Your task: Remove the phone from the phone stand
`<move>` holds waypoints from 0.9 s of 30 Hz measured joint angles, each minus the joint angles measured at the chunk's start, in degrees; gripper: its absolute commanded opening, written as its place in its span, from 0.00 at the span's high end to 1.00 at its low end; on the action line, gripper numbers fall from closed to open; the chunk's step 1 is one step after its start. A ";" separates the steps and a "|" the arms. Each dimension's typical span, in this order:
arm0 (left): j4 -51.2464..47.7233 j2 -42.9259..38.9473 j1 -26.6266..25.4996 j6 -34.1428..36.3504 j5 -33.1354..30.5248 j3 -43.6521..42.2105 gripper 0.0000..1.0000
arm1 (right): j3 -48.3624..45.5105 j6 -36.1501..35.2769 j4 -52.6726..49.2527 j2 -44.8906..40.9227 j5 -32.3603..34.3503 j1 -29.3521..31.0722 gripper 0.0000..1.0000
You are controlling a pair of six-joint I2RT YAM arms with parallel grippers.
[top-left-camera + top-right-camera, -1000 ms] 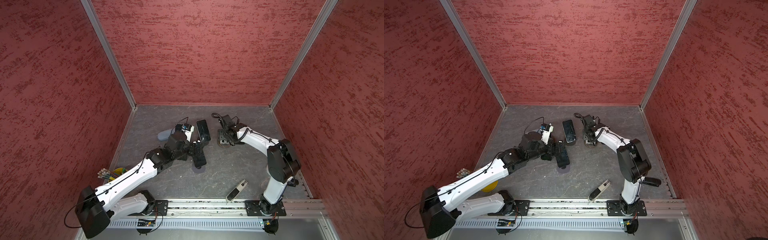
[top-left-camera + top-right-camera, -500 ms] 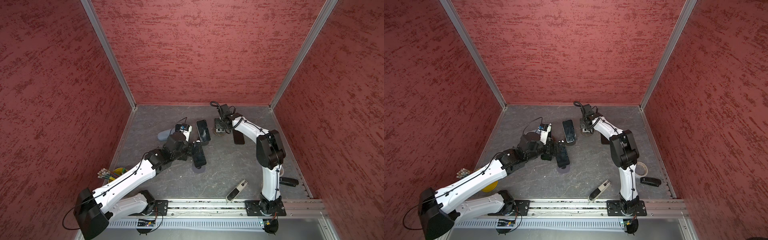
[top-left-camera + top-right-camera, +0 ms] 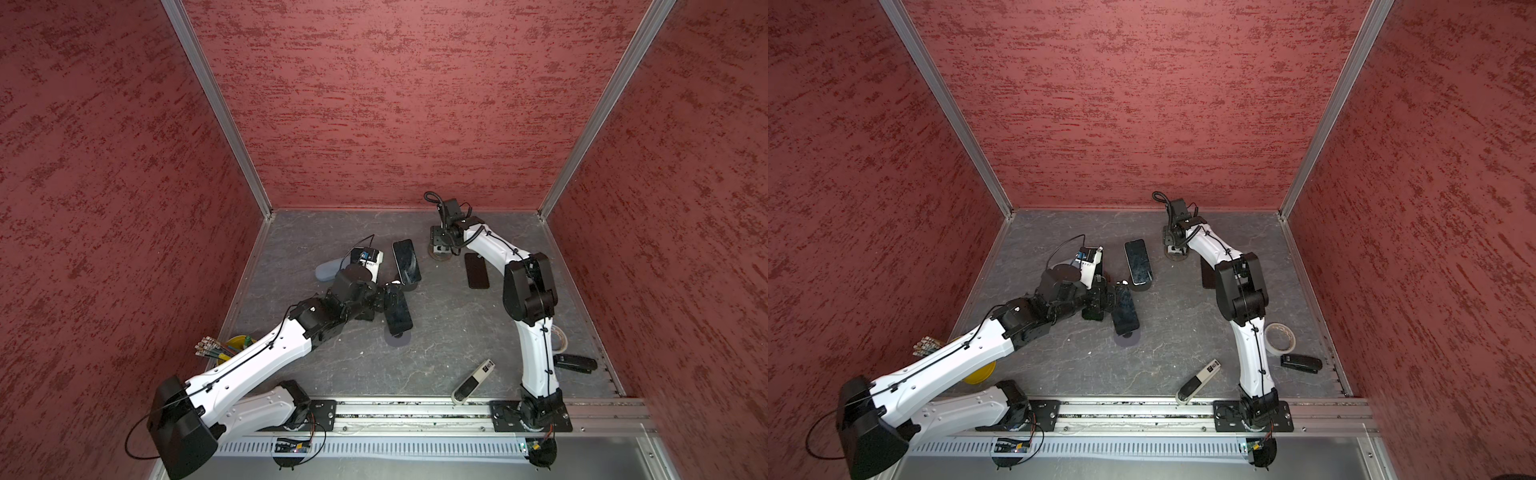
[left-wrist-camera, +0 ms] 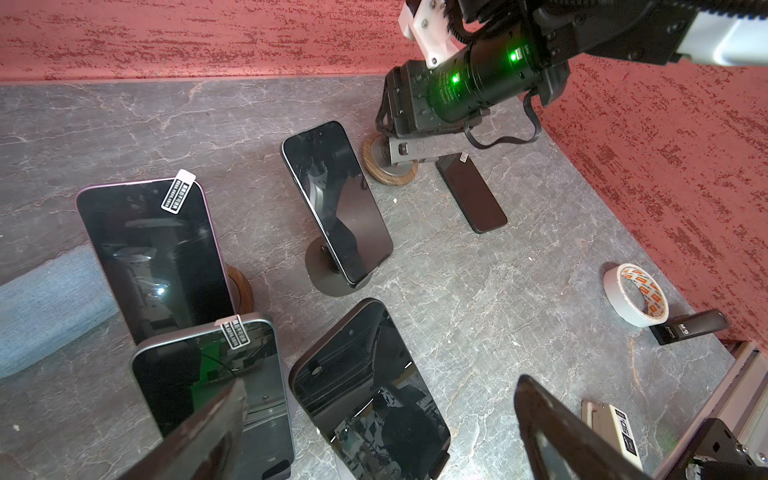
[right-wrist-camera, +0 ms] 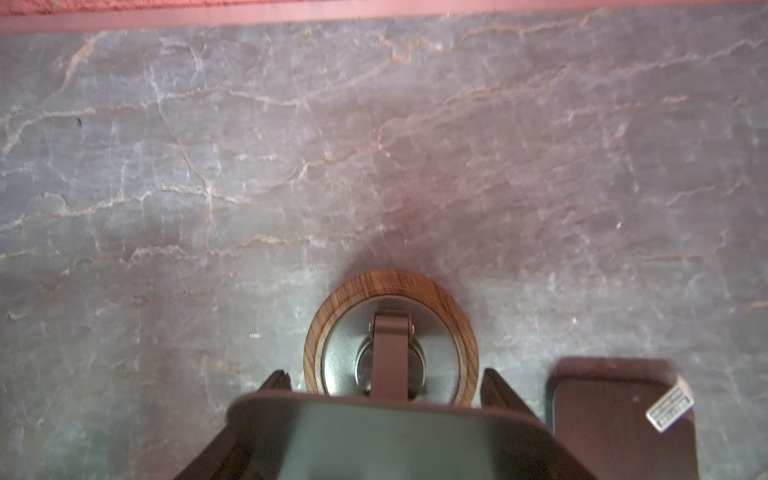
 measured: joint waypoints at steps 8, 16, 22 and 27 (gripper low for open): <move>0.00 0.11 0.00 0.83 -0.37 0.00 0.00 | 3.67 -0.68 -1.60 3.43 0.28 -0.52 0.34; 0.00 0.13 0.00 1.09 -0.39 0.00 0.00 | 4.90 -0.70 -1.92 4.48 0.48 -0.63 0.30; 0.00 0.13 0.00 1.31 -0.42 0.00 0.00 | 4.98 -0.66 -1.40 4.90 0.02 -0.96 0.25; -0.02 0.11 0.00 1.38 -0.44 0.00 0.01 | 4.98 -0.61 -1.44 5.55 -0.57 -1.27 0.20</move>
